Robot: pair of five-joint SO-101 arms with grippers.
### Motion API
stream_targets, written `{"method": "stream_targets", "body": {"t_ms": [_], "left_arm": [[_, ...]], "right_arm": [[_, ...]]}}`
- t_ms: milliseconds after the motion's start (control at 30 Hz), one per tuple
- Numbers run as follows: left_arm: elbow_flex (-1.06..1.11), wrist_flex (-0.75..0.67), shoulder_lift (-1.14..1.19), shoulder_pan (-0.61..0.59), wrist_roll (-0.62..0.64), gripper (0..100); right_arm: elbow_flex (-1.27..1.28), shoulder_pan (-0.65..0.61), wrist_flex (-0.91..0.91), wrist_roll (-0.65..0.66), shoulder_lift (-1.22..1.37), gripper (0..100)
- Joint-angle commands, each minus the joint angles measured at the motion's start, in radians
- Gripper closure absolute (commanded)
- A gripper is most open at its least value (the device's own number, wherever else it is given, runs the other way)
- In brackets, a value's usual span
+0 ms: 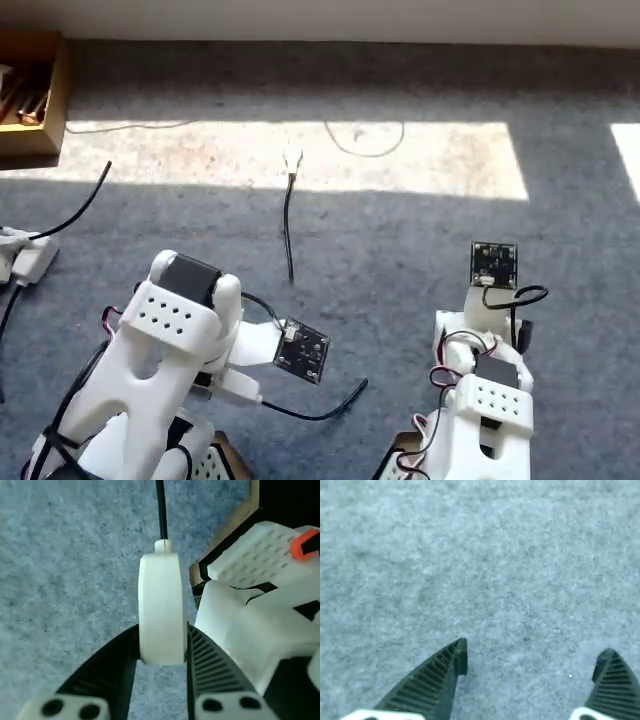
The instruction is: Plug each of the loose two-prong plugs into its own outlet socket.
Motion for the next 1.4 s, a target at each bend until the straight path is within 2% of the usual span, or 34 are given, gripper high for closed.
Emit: {"method": "stream_targets", "body": {"t_ms": [0,67,167,300,400,567,700,933,1133,1367], "left_arm": [[-0.007,0.009,0.007,-0.054,-0.229,100],[-0.067,-0.002,0.036,-0.082,-0.172,100],[-0.14,-0.095,0.071,-0.094,0.066,98],[-0.153,-0.288,0.088,-0.07,0.336,80],[-0.156,-0.388,0.101,-0.042,0.397,71],[-0.179,-0.339,0.113,-0.03,0.354,72],[-0.246,-0.4,0.116,-0.136,0.373,76],[-0.147,-0.72,0.278,-0.193,0.836,77],[-0.036,-0.738,0.343,-0.147,0.838,77],[0.079,-0.663,0.183,-0.24,0.695,79]], "right_arm": [[-0.004,-0.021,-0.021,0.012,-0.012,61.6],[-0.004,-0.03,-0.021,0.012,-0.01,61.6],[-0.004,-0.03,-0.021,0.012,-0.01,61.6],[-0.004,-0.033,-0.021,0.012,-0.01,61.6],[-0.004,-0.031,-0.019,0.012,-0.01,61.6],[-0.004,-0.03,-0.019,0.012,-0.01,61.6],[-0.004,-0.03,-0.019,0.012,-0.01,61.6],[-0.004,-0.033,-0.019,0.012,-0.01,61.6],[0.008,-0.033,-0.019,0.012,-0.013,61.6],[0.008,-0.033,-0.019,0.012,-0.013,61.6]]}}
